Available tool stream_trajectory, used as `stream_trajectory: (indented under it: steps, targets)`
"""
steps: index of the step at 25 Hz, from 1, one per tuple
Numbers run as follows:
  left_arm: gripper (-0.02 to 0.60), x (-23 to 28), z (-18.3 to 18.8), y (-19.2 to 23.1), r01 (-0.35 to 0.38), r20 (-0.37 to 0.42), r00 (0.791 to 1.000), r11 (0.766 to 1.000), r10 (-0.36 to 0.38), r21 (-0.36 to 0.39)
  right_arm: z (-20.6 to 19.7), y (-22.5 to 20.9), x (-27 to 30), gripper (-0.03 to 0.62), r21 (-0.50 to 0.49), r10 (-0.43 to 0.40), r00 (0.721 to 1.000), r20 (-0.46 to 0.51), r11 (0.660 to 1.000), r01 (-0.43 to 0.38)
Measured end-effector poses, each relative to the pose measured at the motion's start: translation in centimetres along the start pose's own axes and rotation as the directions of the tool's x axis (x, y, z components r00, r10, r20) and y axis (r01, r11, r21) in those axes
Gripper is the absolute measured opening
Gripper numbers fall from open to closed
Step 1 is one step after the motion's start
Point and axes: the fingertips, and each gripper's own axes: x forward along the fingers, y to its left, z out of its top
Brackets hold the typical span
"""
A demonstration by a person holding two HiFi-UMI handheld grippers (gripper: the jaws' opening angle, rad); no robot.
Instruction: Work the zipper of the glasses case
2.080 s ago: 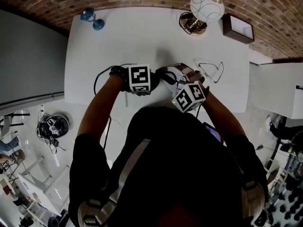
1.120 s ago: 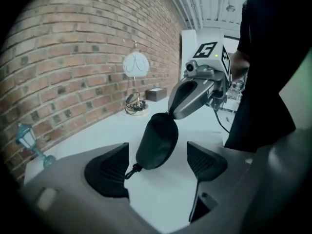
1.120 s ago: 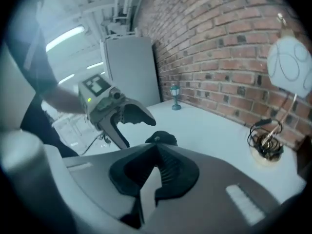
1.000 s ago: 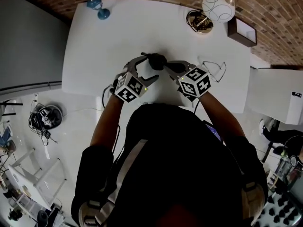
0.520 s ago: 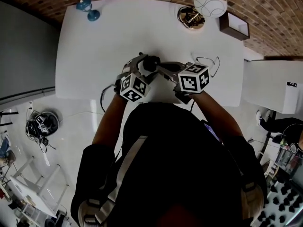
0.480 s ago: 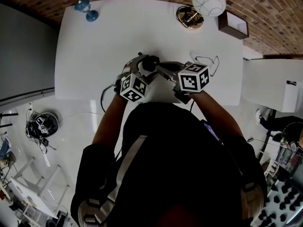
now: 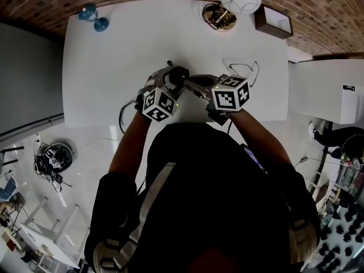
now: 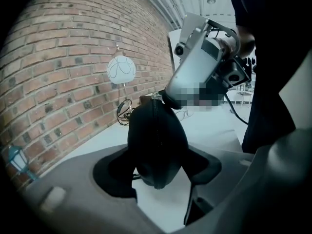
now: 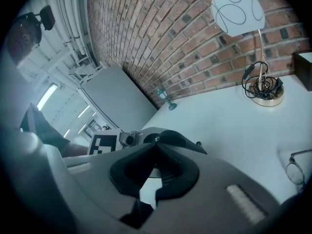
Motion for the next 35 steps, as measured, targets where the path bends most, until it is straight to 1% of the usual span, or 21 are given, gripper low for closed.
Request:
stream_trajectory:
  steps: [3,6,8,10,12,15,17,21,26,30,35]
  targets:
    - [0.272,-0.7,-0.5,0.1,0.005,-0.042,0.999,0.994,-0.001,0.107,-0.5,0.0,-0.1,0.003,-0.042,0.002,1.000,-0.031,0.999,-0.004]
    - [0.268,-1.5,-1.1,0.2,0.027,-0.090,0.996,0.974,-0.007,0.225,-1.4,0.2,0.0,0.003,-0.083,0.019,0.997,-0.079,0.996,-0.026]
    - [0.267,-2.2,-1.4,0.1,0.043,-0.107,0.994,0.961,-0.014,0.273,-1.9,0.3,0.1,0.003,-0.089,0.039,0.994,-0.105,0.995,-0.048]
    - [0.265,-2.8,-1.5,0.1,0.053,-0.118,0.993,0.952,-0.018,0.301,-2.2,0.5,0.2,0.003,-0.089,0.062,0.990,-0.126,0.993,-0.074]
    - [0.264,-3.3,-1.6,0.2,0.052,-0.124,0.992,0.949,-0.014,0.310,-2.4,0.5,0.4,0.003,-0.095,0.081,0.986,-0.143,0.991,-0.095]
    - [0.262,-3.9,-1.8,0.2,0.041,-0.115,0.993,0.955,-0.008,0.293,-2.4,0.8,0.6,0.003,-0.099,0.115,0.980,-0.160,0.986,-0.131]
    - [0.261,-4.5,-1.8,0.2,0.036,-0.112,0.994,0.955,-0.003,0.296,-2.4,1.1,0.6,0.003,-0.104,0.138,0.974,-0.178,0.982,-0.158]
    - [0.259,-5.9,-1.7,-0.2,0.048,-0.116,0.993,0.952,-0.013,0.304,-2.8,1.5,0.8,0.003,-0.131,0.163,0.961,-0.223,0.972,-0.195]
    - [0.258,-7.7,-1.7,-0.1,0.033,-0.107,0.994,0.951,0.000,0.308,-2.8,2.3,1.3,0.003,-0.115,0.219,0.945,-0.243,0.961,-0.253]
    - [0.259,-9.3,-0.8,-0.5,0.043,-0.085,0.996,0.946,-0.016,0.320,-3.0,2.5,1.4,0.003,-0.098,0.253,0.928,-0.273,0.953,-0.288]
    - [0.259,-9.8,-0.9,-0.2,0.028,-0.090,0.996,0.947,0.001,0.320,-2.8,2.8,1.8,0.005,-0.112,0.272,0.919,-0.286,0.943,-0.314]
